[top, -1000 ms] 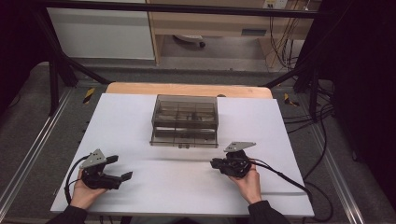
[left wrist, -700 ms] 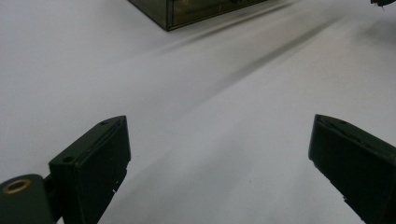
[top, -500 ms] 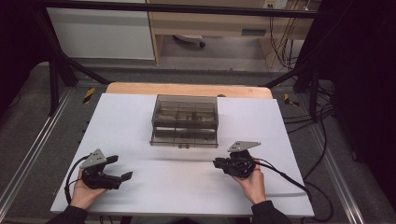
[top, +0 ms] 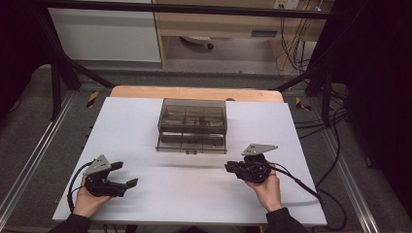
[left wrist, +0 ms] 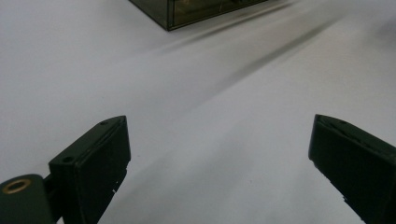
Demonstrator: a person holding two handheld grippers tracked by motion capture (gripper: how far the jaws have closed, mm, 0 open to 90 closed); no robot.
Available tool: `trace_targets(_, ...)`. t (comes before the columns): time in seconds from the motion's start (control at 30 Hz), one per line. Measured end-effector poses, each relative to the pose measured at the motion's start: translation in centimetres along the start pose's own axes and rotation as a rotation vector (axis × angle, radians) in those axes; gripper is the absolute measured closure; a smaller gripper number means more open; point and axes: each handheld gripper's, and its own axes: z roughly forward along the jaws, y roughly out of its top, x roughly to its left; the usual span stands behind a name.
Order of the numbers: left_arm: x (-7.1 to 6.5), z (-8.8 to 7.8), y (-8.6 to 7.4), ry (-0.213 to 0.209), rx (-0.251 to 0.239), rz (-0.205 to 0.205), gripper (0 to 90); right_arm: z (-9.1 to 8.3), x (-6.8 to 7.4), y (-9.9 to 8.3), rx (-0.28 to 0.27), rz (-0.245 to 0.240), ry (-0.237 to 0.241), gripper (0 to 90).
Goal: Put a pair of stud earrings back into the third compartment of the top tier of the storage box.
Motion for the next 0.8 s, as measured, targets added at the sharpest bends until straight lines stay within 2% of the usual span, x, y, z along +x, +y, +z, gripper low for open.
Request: trace_targets(0.8, 0.0, 0.0, 0.0, 0.001, 0.0, -0.001, 5.9, -1.7, 0.7, 3.7, -0.043, -0.046, -0.012, 80.0)
